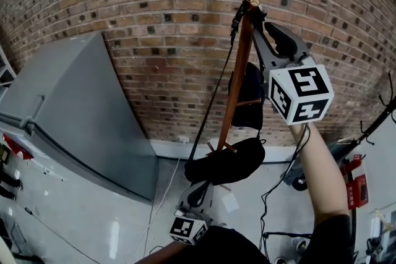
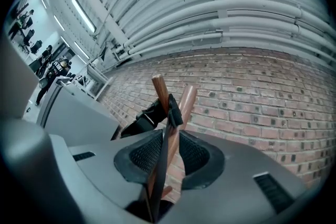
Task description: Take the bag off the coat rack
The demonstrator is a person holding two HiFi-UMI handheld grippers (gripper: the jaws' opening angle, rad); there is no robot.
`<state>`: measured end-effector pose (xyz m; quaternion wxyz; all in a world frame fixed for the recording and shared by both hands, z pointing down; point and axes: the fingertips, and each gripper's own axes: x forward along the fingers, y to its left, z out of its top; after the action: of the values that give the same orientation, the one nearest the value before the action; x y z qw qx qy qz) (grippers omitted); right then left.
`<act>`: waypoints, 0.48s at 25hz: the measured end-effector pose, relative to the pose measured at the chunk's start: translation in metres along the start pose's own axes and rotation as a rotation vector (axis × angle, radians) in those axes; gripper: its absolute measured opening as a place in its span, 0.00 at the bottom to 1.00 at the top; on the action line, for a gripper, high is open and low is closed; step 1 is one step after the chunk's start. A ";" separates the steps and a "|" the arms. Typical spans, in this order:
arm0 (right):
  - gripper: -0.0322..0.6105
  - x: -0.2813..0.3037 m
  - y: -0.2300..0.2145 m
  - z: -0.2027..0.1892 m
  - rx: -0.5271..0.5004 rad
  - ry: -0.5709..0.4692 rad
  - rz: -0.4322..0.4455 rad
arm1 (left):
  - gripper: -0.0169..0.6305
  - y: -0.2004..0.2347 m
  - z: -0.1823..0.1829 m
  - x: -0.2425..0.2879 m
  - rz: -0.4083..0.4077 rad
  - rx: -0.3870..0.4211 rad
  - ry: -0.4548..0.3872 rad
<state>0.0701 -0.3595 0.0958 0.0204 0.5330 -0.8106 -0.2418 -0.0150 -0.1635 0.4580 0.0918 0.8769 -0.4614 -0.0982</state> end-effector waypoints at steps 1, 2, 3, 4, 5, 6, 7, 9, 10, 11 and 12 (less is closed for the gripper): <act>0.19 -0.003 0.000 -0.005 0.002 -0.002 -0.005 | 0.05 0.000 0.000 0.000 -0.004 0.002 0.000; 0.17 -0.004 0.001 -0.009 0.003 -0.005 -0.007 | 0.05 0.000 -0.001 0.000 -0.007 0.003 0.001; 0.13 -0.005 0.002 -0.012 0.003 -0.005 -0.004 | 0.05 0.000 -0.001 0.000 -0.008 0.001 0.004; 0.11 -0.003 0.004 -0.014 0.006 -0.002 0.001 | 0.05 0.000 -0.001 0.001 -0.008 -0.001 0.006; 0.10 -0.001 0.004 -0.015 0.010 0.002 0.003 | 0.05 -0.001 -0.001 0.001 -0.006 -0.005 0.010; 0.09 0.001 0.004 -0.016 0.013 0.006 0.002 | 0.05 -0.001 -0.001 0.001 -0.004 -0.008 0.013; 0.09 0.004 0.004 -0.016 0.014 0.015 0.000 | 0.05 -0.002 -0.001 0.001 -0.006 -0.009 0.014; 0.09 0.008 0.004 -0.018 0.010 0.038 0.003 | 0.05 -0.004 -0.003 0.002 -0.017 -0.002 0.010; 0.09 0.010 0.004 -0.018 0.014 0.046 0.011 | 0.05 -0.004 -0.003 0.002 -0.019 0.000 0.009; 0.09 0.011 0.004 -0.019 0.027 0.048 0.021 | 0.05 -0.004 -0.002 0.002 -0.018 0.000 0.008; 0.08 0.011 0.003 -0.018 0.048 0.046 0.031 | 0.05 -0.003 -0.001 0.001 -0.013 -0.002 0.008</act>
<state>0.0677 -0.3749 0.1110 0.0300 0.5263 -0.8236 -0.2093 -0.0119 -0.1630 0.4581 0.0938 0.8803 -0.4550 -0.0959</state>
